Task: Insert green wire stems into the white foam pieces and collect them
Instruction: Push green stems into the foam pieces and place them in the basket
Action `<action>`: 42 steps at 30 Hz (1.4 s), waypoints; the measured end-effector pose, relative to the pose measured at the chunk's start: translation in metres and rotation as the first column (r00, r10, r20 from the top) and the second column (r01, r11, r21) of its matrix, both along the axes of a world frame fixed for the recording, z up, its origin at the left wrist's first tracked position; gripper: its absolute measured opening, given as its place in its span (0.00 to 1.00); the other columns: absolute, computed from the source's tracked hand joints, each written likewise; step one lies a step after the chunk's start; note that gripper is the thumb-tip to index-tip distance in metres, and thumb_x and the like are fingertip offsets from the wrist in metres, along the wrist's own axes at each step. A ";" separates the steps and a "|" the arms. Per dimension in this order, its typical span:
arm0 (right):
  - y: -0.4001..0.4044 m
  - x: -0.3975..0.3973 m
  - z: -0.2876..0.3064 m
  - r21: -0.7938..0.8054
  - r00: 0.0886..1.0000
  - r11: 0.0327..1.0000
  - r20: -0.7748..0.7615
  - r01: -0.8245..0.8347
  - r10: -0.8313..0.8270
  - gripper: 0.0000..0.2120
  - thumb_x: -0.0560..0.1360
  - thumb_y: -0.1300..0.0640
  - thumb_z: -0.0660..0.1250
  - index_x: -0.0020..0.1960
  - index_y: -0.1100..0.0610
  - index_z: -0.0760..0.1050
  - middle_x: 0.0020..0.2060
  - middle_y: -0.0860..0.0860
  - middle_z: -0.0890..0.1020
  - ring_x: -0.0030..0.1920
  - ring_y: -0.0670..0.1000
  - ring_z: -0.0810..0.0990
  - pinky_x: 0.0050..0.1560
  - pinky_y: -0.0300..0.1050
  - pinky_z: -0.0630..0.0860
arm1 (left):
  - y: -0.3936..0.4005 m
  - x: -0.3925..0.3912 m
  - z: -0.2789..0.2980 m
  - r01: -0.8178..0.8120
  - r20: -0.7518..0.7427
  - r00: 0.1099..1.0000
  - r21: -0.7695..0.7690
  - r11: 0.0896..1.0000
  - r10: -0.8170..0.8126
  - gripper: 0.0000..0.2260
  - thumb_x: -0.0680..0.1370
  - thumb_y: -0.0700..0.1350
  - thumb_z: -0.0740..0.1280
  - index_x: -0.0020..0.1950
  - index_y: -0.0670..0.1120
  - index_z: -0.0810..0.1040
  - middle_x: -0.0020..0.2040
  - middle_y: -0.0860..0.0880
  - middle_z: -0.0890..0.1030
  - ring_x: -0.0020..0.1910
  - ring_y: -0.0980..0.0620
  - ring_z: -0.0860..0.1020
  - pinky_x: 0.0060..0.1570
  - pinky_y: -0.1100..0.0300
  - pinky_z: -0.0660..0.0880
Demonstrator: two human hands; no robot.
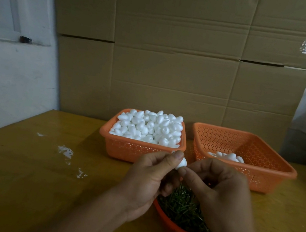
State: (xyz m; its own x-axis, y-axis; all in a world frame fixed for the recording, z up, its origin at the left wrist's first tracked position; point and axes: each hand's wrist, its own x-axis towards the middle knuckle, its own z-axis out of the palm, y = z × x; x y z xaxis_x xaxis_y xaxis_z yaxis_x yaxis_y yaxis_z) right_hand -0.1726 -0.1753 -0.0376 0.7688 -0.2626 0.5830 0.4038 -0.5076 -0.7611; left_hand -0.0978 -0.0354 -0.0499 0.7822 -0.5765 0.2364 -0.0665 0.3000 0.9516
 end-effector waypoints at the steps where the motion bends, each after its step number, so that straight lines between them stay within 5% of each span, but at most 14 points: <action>1: 0.001 0.000 0.000 0.016 1.000 1.000 0.001 0.001 -0.002 0.08 0.67 0.46 0.73 0.36 0.51 0.82 0.30 0.47 0.85 0.27 0.44 0.81 0.28 0.33 0.73 | 0.000 0.000 0.000 -0.016 0.025 1.000 -0.003 1.000 0.016 0.14 0.74 0.60 0.72 0.40 0.49 0.82 0.35 0.48 0.76 0.34 0.53 0.71 0.32 0.62 0.65; 13: -0.001 0.001 -0.005 -0.008 0.996 0.999 -0.081 -0.032 0.032 0.07 0.73 0.59 0.75 0.38 0.50 0.85 0.32 0.46 0.86 0.29 0.41 0.81 0.30 0.29 0.71 | -0.002 0.003 -0.006 -0.224 0.369 0.906 0.007 0.975 0.205 0.18 0.76 0.59 0.69 0.40 0.45 0.83 0.30 0.54 0.75 0.30 0.59 0.73 0.32 0.67 0.70; 17: 0.001 0.001 -0.007 0.006 0.994 0.998 -0.092 -0.058 0.058 0.09 0.74 0.62 0.74 0.37 0.51 0.84 0.32 0.45 0.86 0.30 0.40 0.82 0.31 0.29 0.73 | -0.002 0.002 -0.007 -0.234 0.478 0.859 0.051 0.971 0.182 0.13 0.80 0.54 0.67 0.38 0.51 0.79 0.30 0.59 0.75 0.31 0.63 0.74 0.34 0.70 0.69; 25: 0.004 0.001 -0.007 0.134 0.989 0.986 -0.099 -0.097 0.110 0.07 0.74 0.61 0.73 0.38 0.54 0.84 0.30 0.49 0.85 0.27 0.42 0.79 0.29 0.33 0.72 | -0.002 -0.001 -0.005 -0.318 0.597 0.774 0.079 0.945 0.210 0.15 0.81 0.58 0.63 0.43 0.49 0.78 0.35 0.52 0.80 0.37 0.49 0.80 0.38 0.44 0.77; 29: 0.005 0.001 -0.008 0.152 0.986 0.982 -0.102 -0.114 0.130 0.06 0.74 0.59 0.73 0.39 0.54 0.84 0.31 0.50 0.85 0.27 0.42 0.79 0.30 0.35 0.73 | -0.001 -0.002 -0.004 -0.339 0.628 0.749 0.086 0.937 0.213 0.13 0.81 0.57 0.62 0.42 0.53 0.76 0.34 0.56 0.79 0.35 0.60 0.77 0.34 0.59 0.74; 34: 0.007 0.000 -0.007 0.196 0.975 0.965 -0.104 -0.173 0.196 0.06 0.75 0.59 0.72 0.40 0.54 0.85 0.32 0.50 0.86 0.28 0.43 0.80 0.31 0.36 0.75 | -0.003 -0.005 -0.007 -0.427 0.695 0.675 0.095 0.899 0.247 0.13 0.82 0.59 0.56 0.42 0.57 0.71 0.34 0.61 0.76 0.34 0.60 0.75 0.35 0.68 0.67; 42: 0.008 0.000 -0.004 0.296 0.971 0.939 -0.104 -0.177 0.215 0.05 0.71 0.57 0.73 0.38 0.58 0.84 0.31 0.53 0.85 0.27 0.44 0.78 0.28 0.36 0.75 | -0.002 -0.006 -0.008 -0.370 0.623 0.753 0.134 0.920 0.212 0.19 0.82 0.61 0.53 0.43 0.51 0.75 0.37 0.51 0.77 0.37 0.53 0.76 0.39 0.49 0.74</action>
State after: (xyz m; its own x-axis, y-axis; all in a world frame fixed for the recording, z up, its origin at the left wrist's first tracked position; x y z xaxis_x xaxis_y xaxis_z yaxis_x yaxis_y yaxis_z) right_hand -0.1727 -0.1669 -0.0417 0.8869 -0.2377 0.3961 0.3591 -0.1848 -0.9148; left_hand -0.1037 -0.0372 -0.0575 0.6735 -0.4423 0.5923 -0.6788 -0.0529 0.7324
